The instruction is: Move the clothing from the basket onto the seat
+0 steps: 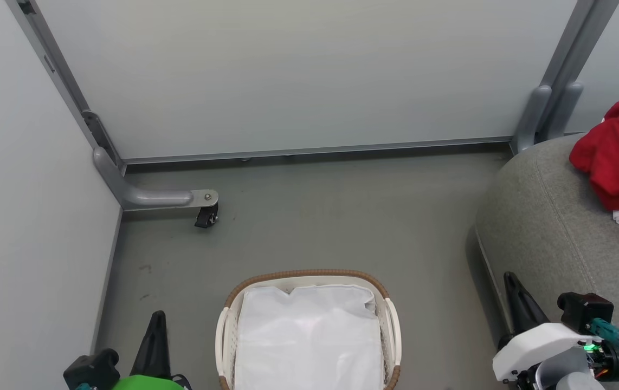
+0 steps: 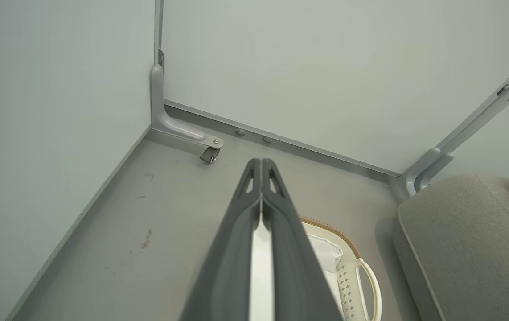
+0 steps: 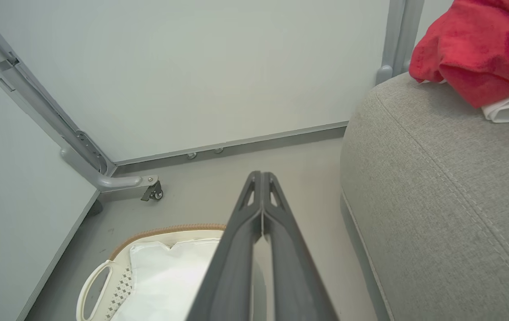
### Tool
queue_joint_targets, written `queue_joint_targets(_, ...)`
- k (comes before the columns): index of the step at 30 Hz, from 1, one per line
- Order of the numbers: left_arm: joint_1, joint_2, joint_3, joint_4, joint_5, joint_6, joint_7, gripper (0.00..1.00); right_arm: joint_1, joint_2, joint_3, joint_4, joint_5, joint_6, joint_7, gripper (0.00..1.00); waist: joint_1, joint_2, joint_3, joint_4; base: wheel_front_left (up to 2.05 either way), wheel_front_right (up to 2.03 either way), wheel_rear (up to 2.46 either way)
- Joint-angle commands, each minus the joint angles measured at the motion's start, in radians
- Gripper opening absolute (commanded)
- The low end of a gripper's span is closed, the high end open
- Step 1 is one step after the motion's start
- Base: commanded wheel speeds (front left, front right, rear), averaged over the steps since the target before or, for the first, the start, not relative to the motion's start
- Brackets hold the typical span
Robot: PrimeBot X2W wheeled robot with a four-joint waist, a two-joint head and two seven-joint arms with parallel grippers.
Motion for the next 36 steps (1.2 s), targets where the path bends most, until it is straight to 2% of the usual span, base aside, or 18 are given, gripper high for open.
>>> queue_joint_targets(1,-0.023,0.005,0.01,-0.02,-0.041,-0.003,0.007,0.0,-0.017,-0.005,-0.004,-0.023,0.044,0.0,0.007,0.0,0.0001,0.0,0.0,-0.001,0.0,0.0,0.0)
queue_joint_targets(16,-0.053,0.01,0.044,-0.033,-0.275,-0.008,0.07,0.0,-0.014,-0.008,-0.013,-0.058,0.31,0.0,0.068,0.0,0.0001,0.0,-0.001,-0.009,0.0,0.0,0.0)
queue_joint_targets(36,-0.085,0.014,0.083,-0.047,-0.524,-0.013,0.141,0.0,-0.016,-0.01,-0.03,-0.089,0.595,0.0,0.14,0.0,0.0001,0.0,-0.002,-0.019,0.0,0.0,0.0)
